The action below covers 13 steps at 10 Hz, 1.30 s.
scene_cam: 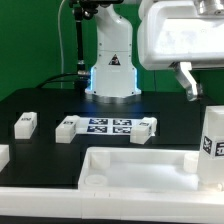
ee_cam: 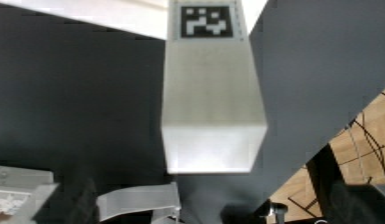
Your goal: Assemble desk
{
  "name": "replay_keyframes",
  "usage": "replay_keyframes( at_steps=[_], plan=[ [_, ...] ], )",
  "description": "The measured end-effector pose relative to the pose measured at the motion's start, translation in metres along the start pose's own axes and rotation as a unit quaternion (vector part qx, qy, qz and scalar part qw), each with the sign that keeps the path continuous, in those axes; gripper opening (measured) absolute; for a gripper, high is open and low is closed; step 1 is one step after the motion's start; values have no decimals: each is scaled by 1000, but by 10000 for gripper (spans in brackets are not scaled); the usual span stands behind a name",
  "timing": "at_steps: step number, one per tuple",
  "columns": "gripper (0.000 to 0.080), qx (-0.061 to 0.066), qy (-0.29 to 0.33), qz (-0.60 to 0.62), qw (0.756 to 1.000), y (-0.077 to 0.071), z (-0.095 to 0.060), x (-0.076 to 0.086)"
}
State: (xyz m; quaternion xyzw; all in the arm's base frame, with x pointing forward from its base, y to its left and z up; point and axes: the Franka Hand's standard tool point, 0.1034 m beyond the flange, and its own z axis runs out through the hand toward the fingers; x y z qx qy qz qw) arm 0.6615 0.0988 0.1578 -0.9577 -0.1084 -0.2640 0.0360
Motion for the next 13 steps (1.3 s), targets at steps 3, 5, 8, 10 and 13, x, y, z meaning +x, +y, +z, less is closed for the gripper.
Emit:
replay_keyframes(
  at_steps=[3,5,8,10,13],
  plan=[
    [649,12,-74,24,997,-6,6,-11],
    [649,21,-135,30,990,-6,10,-12],
    [649,42,-270,44,961,-9,19,-23],
    [649,44,-297,53,952,-3,25,-17],
    [649,44,-295,52,953,3,25,-15]
  ],
)
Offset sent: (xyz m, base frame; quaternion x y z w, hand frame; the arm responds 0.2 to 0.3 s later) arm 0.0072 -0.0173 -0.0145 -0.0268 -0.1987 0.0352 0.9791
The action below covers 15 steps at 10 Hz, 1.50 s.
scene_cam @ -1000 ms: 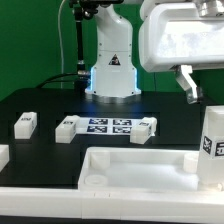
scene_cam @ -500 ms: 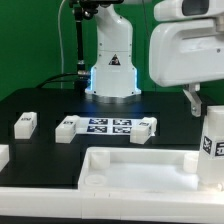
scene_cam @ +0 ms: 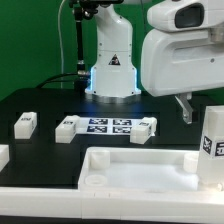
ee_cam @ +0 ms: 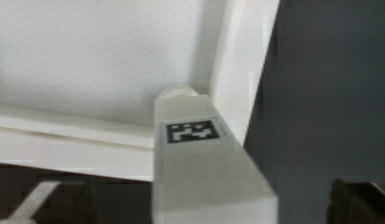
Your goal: Assemble desk
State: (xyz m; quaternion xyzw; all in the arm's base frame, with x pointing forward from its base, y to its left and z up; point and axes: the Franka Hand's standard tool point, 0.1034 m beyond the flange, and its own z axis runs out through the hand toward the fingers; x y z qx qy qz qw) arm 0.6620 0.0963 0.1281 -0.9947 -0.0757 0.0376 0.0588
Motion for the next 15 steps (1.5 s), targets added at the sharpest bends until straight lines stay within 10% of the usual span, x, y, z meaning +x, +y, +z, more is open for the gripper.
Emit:
replay_keyframes(
  at_steps=[2,4,6,11,15],
  plan=[
    [622,0,1,-2,1000,0,1,0],
    [348,0,1,-4,1000,-1,2,0],
    [294,-1,1,-3,1000,1,1,0],
    [294,2,3,102,995,1,2,0],
    [294,14,14,343,939,-2,4,-2]
  ],
)
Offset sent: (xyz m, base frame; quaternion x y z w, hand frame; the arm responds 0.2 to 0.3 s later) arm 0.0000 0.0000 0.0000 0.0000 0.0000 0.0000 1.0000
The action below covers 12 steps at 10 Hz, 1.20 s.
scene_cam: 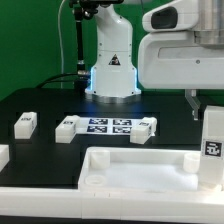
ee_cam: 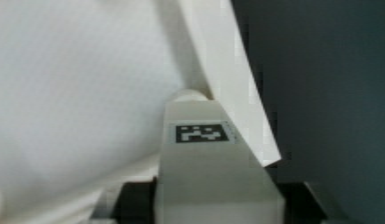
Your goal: Assemble desk
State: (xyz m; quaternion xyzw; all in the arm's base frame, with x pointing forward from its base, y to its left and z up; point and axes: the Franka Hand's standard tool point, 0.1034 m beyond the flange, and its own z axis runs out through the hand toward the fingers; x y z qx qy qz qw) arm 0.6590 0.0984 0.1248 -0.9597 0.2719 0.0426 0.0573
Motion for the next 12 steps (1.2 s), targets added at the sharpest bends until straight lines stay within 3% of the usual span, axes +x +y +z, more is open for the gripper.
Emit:
replay_keyframes(
  at_steps=[5,10,11,12],
  plan=[
    [294,4,-2,222,975,-6,2,-5],
    [294,6,-5,274,962,-10,3,-8],
    [489,6,-5,246,969,-10,3,-7],
    [489,6,-4,207,978,-9,2,-7]
  ],
)
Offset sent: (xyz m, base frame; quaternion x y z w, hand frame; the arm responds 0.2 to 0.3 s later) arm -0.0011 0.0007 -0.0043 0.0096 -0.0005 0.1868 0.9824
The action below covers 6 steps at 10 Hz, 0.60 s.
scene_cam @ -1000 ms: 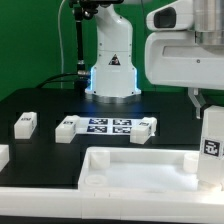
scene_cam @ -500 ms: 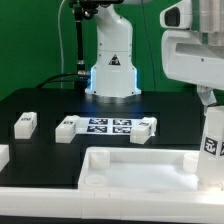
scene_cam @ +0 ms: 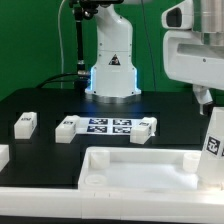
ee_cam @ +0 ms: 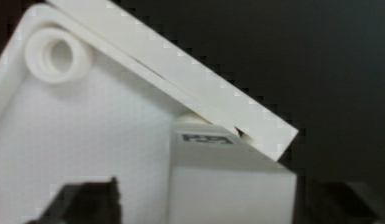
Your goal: Assemble desk
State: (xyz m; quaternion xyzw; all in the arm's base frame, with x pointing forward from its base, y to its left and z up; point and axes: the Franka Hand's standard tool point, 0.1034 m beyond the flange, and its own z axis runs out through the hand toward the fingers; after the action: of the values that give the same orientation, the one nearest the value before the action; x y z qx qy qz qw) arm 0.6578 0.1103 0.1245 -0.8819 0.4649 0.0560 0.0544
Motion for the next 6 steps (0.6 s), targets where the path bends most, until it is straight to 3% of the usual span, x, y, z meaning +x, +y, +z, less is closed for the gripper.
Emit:
replay_keyframes(
  at_steps=[1,6],
  plan=[
    [619,-2,0,-28,1000,-1,0,-2],
    [649,-5,1,-226,974,-2,0,-3]
  ],
)
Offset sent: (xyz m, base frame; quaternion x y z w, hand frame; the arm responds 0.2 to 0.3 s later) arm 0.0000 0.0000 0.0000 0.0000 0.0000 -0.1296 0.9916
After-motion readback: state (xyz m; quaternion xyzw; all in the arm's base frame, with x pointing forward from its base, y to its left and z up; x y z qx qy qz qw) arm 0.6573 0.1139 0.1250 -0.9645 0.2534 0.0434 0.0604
